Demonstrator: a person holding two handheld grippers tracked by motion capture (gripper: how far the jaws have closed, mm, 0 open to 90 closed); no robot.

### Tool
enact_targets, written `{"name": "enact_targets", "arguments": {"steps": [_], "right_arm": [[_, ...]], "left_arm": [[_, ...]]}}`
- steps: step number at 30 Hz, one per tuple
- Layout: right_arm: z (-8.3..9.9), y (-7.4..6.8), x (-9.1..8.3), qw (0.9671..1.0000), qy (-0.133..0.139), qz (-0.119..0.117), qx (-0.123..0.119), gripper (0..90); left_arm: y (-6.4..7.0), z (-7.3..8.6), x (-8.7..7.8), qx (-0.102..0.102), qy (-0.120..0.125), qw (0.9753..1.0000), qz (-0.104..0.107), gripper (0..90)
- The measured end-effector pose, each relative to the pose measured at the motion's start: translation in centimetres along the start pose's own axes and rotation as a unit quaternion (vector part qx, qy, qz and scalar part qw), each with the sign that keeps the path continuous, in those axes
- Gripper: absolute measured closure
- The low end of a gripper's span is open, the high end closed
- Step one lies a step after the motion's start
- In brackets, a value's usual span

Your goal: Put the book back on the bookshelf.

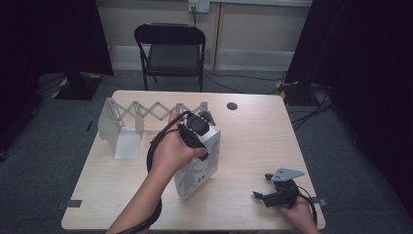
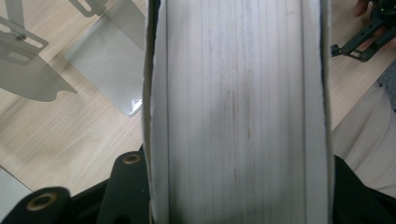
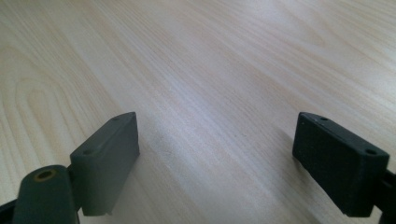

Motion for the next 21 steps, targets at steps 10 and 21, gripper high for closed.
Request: {"name": "enact_targets", "arguments": {"steps": [10,21], "right_arm": [[0.0,0.0,0.0,1.0,0.0,0.0,0.0,14.0],[0.0,0.0,0.0,1.0,0.0,0.0,0.0,14.1]], "left_arm": [[-0.8,-0.2,-0.2,-0.02,0.005,0.9998,-0.003,53.1],[-2.2,0.3,-0.5,-0.037,0.007,0.9993,-0.009,53.1]]}}
Point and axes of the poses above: each handheld gripper's, and its own axes: x roughly forward along the jaws, z roughly out of its underside, y roughly to its right, the point moved 9 cm from there along x, roughly forward along the jaws, and after that the axes turned 10 degrees about -y, right-handed, at the moved point
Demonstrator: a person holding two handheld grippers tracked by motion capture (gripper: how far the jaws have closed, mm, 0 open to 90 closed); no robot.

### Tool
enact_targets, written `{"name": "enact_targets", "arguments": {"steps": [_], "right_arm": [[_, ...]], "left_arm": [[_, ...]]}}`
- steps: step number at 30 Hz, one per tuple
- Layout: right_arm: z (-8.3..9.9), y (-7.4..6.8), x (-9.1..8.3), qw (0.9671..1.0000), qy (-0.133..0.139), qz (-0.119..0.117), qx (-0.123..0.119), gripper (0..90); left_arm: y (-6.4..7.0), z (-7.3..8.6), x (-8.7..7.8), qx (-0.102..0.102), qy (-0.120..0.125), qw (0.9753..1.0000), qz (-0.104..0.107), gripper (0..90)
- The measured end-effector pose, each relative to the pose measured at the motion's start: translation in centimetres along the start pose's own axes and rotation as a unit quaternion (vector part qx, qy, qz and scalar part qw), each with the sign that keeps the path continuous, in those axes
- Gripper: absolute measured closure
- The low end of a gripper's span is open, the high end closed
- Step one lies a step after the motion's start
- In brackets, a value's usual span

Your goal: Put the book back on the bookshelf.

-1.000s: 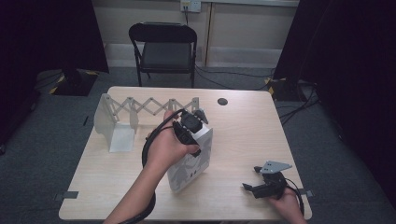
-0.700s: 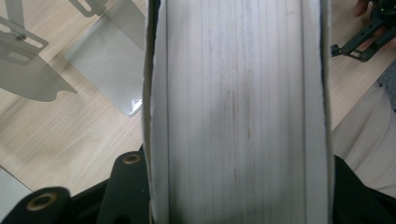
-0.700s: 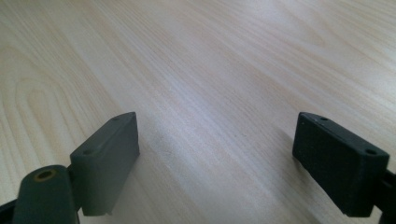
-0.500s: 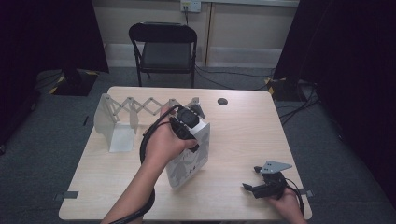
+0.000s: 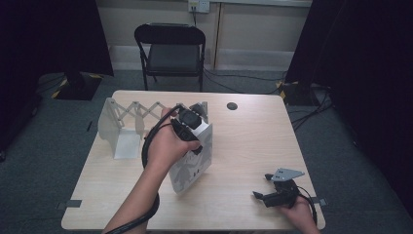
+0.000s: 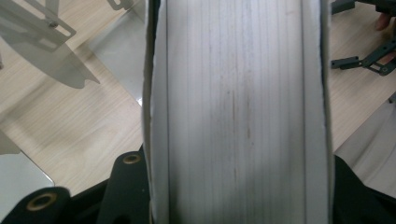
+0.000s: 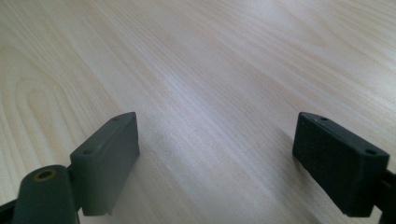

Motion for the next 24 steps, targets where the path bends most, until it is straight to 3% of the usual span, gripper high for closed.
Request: {"name": "enact_targets", "arguments": {"steps": [19,24], "right_arm": [[0.0,0.0,0.0,1.0,0.0,0.0,-0.001,14.1],[0.0,0.0,0.0,1.0,0.0,0.0,-0.001,14.1]], "left_arm": [[-2.1,1.3,-0.6,-0.03,-0.003,0.9995,-0.005,53.1],[-2.5,1.3,-0.7,-0.047,0.0,0.9989,-0.008,53.1]]}}
Point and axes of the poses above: each handheld gripper's, and its own axes: x roughly forward along the jaws, z roughly out of its underside, y roughly to its right, the point moved 9 cm from there along x, roughly forward along the jaws, and after that the axes turned 10 degrees about -y, right-handed, at the moved point
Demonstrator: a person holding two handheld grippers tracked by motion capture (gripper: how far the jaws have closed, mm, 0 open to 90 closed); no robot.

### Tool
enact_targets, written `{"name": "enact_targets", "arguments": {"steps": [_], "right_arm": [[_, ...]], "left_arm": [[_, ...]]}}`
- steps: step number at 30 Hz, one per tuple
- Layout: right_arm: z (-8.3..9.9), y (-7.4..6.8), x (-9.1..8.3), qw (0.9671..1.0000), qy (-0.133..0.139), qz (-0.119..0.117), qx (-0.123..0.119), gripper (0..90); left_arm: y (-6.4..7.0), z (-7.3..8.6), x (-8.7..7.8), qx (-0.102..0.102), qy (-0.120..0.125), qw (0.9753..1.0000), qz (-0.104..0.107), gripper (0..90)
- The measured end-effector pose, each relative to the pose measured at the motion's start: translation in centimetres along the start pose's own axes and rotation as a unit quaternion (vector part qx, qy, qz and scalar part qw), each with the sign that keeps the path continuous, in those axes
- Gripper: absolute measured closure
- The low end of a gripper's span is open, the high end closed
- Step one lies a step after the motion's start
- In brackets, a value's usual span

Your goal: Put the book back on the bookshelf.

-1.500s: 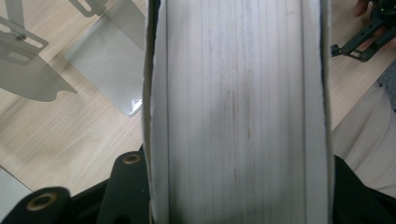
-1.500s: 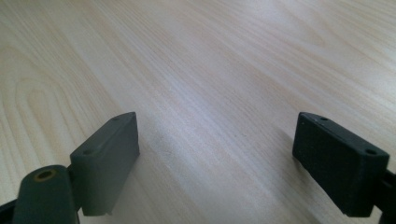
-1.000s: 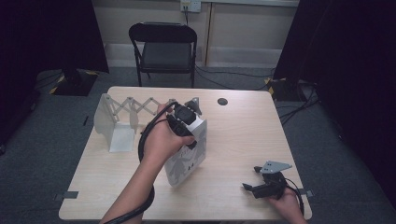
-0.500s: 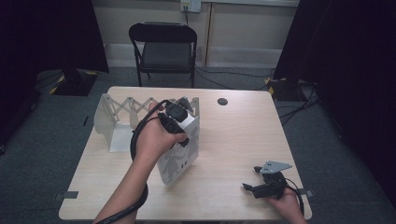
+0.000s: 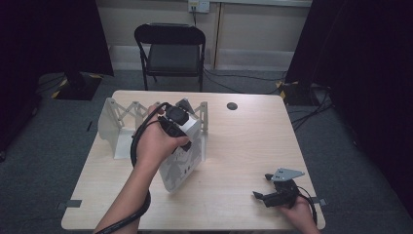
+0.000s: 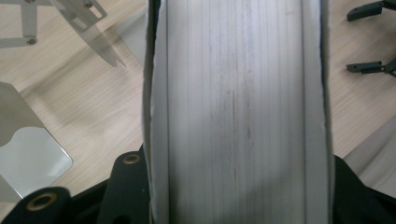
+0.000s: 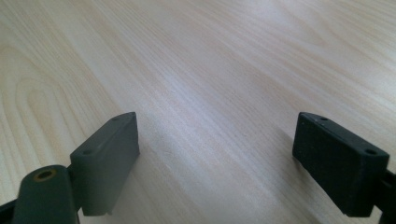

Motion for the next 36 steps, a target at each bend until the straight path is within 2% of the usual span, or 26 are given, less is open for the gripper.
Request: {"name": "enact_targets", "arguments": {"steps": [2,3,12,15,17,18,20,21,24,28,30,34,35,36], "right_arm": [[0.0,0.0,0.0,1.0,0.0,0.0,0.0,14.1],[0.0,0.0,0.0,1.0,0.0,0.0,0.0,14.1],[0.0,0.0,0.0,1.0,0.0,0.0,0.0,14.1],[0.0,0.0,0.0,1.0,0.0,0.0,0.0,14.1],[0.0,0.0,0.0,1.0,0.0,0.0,0.0,14.1],[0.0,0.0,0.0,1.0,0.0,0.0,0.0,14.1],[0.0,0.0,0.0,1.0,-0.001,0.0,0.0,14.1],[0.0,0.0,0.0,1.0,0.0,0.0,0.0,14.1],[0.0,0.0,0.0,1.0,0.0,0.0,0.0,14.1],[0.0,0.0,0.0,1.0,0.0,0.0,0.0,14.1],[0.0,0.0,0.0,1.0,0.0,0.0,0.001,14.1],[0.0,0.0,0.0,1.0,0.0,0.0,0.001,14.1],[0.0,0.0,0.0,1.0,0.0,-0.001,0.002,14.1],[0.0,0.0,0.0,1.0,0.0,-0.001,0.002,14.1]], "left_arm": [[-0.1,0.0,0.0,-0.002,0.001,1.0,-0.002,53.1],[-0.1,-0.1,0.0,-0.013,0.002,0.9999,0.0,53.1],[-0.7,-0.4,0.2,-0.025,0.004,0.9997,-0.006,53.1],[-1.0,-0.4,0.2,-0.036,0.003,0.9993,-0.007,53.1],[-1.1,-0.5,0.3,-0.034,0.002,0.9994,-0.009,53.1],[-1.1,-0.5,0.3,-0.043,0.002,0.9991,-0.007,53.1],[-1.3,-0.6,0.4,-0.04,0.0,0.9991,-0.009,53.1],[-1.2,-0.7,0.4,-0.051,0.002,0.9987,-0.007,53.1],[-1.3,-0.9,0.5,-0.051,-0.001,0.9986,-0.014,53.1],[-1.4,-1.3,0.5,-0.061,0.003,0.998,-0.011,53.1],[-1.5,-1.5,0.5,-0.059,0.002,0.9982,-0.01,53.1],[-1.5,-1.8,0.6,-0.073,-0.001,0.9972,-0.012,53.1],[-1.6,-2.0,0.6,-0.065,-0.001,0.9978,-0.015,53.1],[-1.6,-2.0,0.6,-0.069,-0.003,0.9975,-0.014,53.2]]}}
Point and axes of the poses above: each handheld gripper's, and its own axes: x roughly forward along the jaws, z roughly out of its underside, y roughly to its right, the point moved 9 cm from there along x, roughly forward along the jaws, and after that the axes turned 10 degrees about -y, right-handed, at the moved point
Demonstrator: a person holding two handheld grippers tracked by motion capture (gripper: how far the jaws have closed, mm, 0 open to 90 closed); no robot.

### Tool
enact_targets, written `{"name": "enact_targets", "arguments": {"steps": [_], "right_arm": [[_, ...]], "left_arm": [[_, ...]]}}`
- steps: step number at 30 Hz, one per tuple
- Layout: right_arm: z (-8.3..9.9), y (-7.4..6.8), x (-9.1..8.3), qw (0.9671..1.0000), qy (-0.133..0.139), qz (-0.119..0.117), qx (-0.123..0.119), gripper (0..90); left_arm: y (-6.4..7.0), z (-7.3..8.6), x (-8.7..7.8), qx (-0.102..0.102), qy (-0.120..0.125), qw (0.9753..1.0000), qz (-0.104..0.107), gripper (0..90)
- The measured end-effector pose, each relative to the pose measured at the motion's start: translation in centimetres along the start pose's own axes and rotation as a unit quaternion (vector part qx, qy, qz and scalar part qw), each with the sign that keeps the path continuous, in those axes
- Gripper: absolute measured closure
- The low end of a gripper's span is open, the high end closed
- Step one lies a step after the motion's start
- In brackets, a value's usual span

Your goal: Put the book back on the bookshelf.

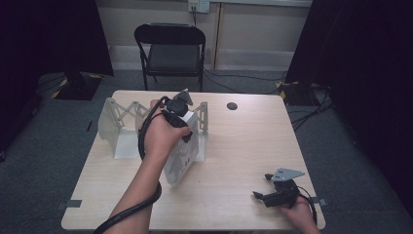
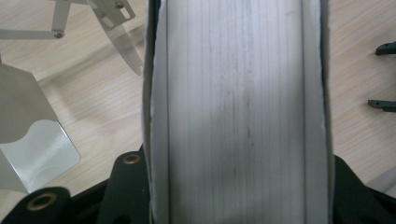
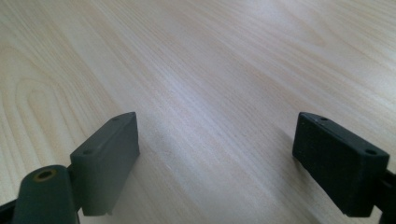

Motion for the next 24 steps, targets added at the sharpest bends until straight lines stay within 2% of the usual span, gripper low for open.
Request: {"name": "enact_targets", "arguments": {"steps": [3,4,9,13,17,19,24], "right_arm": [[0.0,0.0,0.0,1.0,0.0,0.0,0.0,14.1],[0.0,0.0,0.0,1.0,0.0,0.0,0.0,14.1],[0.0,0.0,0.0,1.0,0.0,0.0,0.0,14.1],[0.0,0.0,0.0,1.0,0.0,0.0,-0.001,14.1],[0.0,0.0,0.0,1.0,0.0,0.0,-0.001,14.1],[0.0,0.0,0.0,1.0,0.0,0.001,-0.001,14.1],[0.0,0.0,0.0,1.0,0.0,0.0,-0.001,14.1]], "left_arm": [[0.1,-0.3,0.1,-0.01,0.001,0.9999,0.001,53.1],[0.0,-0.4,0.1,-0.004,0.001,1.0,0.0,53.1],[0.1,-0.9,0.2,-0.004,-0.001,1.0,-0.005,53.1],[0.3,-1.3,0.2,-0.016,0.003,0.9999,-0.003,53.1],[0.1,-1.6,0.2,-0.009,0.005,0.9999,-0.005,53.1],[0.3,-1.7,0.3,-0.017,0.004,0.9998,-0.008,53.1],[0.2,-2.0,0.6,-0.021,0.001,0.9997,-0.011,53.1]]}}
Point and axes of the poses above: each handheld gripper's, and its own axes: x roughly forward along the jaws, z roughly out of its underside, y roughly to its right, the point moved 9 cm from there along x, roughly forward along the jaws, and after that the axes turned 10 degrees about -y, right-handed, at the moved point
